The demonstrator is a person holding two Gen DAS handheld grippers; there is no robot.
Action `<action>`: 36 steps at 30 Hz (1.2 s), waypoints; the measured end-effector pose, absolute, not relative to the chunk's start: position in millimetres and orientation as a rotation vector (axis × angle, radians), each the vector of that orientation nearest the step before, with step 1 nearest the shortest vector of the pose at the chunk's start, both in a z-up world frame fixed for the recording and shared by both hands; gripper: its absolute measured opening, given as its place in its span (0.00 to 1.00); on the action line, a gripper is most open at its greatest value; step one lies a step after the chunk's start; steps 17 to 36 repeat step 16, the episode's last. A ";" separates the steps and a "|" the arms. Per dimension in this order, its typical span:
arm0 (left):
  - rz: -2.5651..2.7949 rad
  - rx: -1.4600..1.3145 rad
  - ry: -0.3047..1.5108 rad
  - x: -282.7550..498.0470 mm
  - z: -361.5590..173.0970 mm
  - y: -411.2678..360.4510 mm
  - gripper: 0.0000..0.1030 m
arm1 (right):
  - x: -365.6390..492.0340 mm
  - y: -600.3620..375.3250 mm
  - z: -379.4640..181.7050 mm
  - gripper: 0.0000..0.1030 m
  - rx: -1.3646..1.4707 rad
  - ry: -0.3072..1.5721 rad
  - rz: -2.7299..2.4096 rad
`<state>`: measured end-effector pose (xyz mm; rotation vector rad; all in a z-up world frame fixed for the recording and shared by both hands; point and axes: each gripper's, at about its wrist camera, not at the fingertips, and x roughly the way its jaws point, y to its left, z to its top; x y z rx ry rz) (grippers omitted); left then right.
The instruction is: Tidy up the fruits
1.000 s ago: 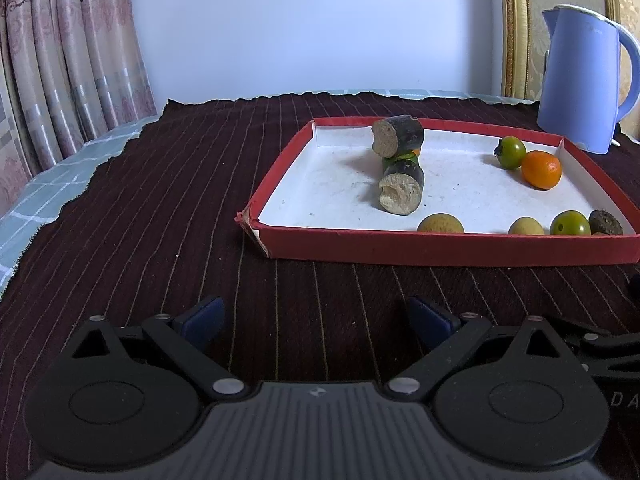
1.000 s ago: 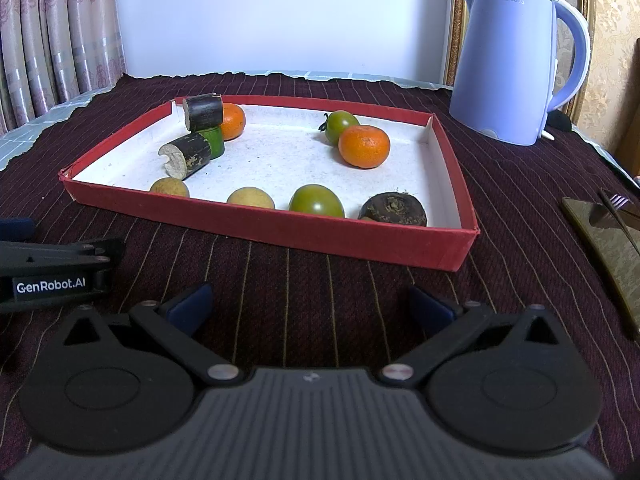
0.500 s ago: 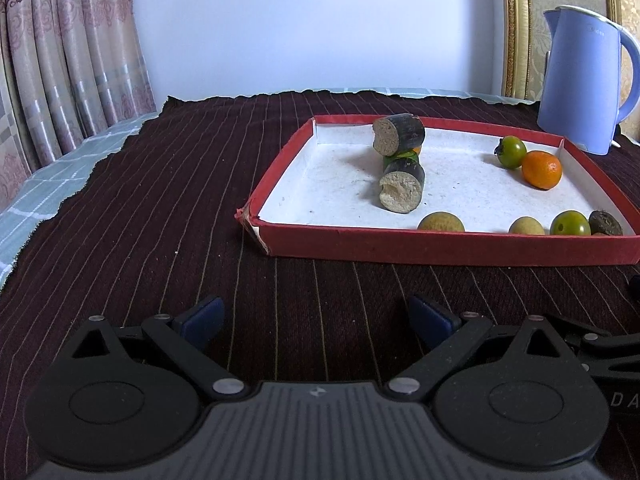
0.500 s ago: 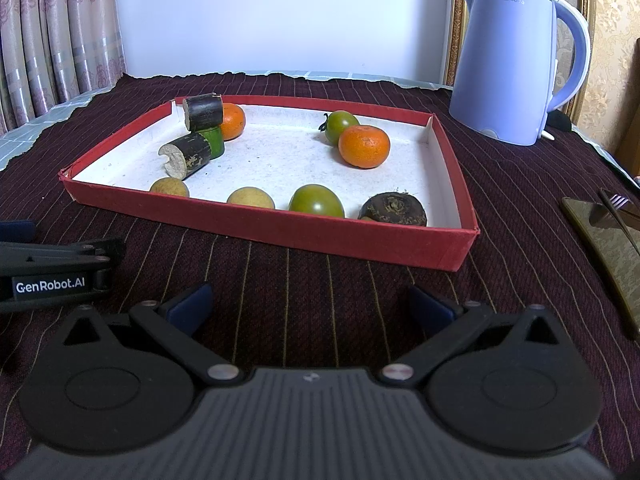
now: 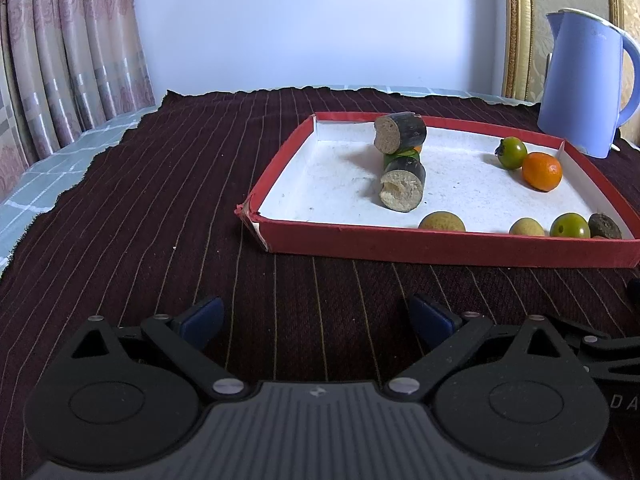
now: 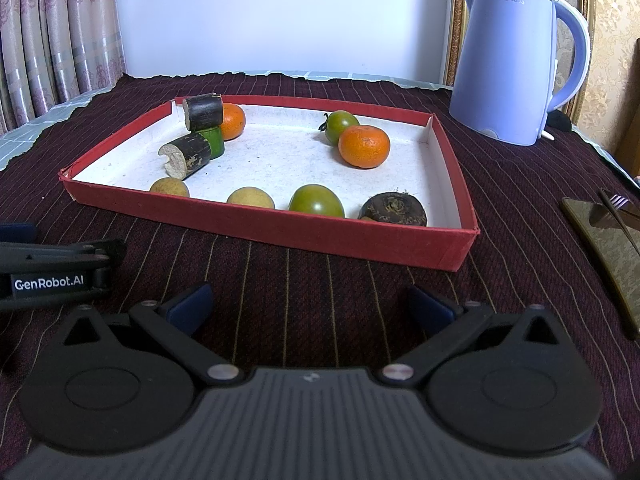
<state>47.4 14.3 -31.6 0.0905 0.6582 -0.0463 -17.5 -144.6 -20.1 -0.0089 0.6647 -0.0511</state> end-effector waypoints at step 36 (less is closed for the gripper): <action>-0.073 0.095 0.656 47.2 -30.8 14.1 0.97 | -17.5 -144.7 -20.2 1.00 -0.009 0.665 -0.051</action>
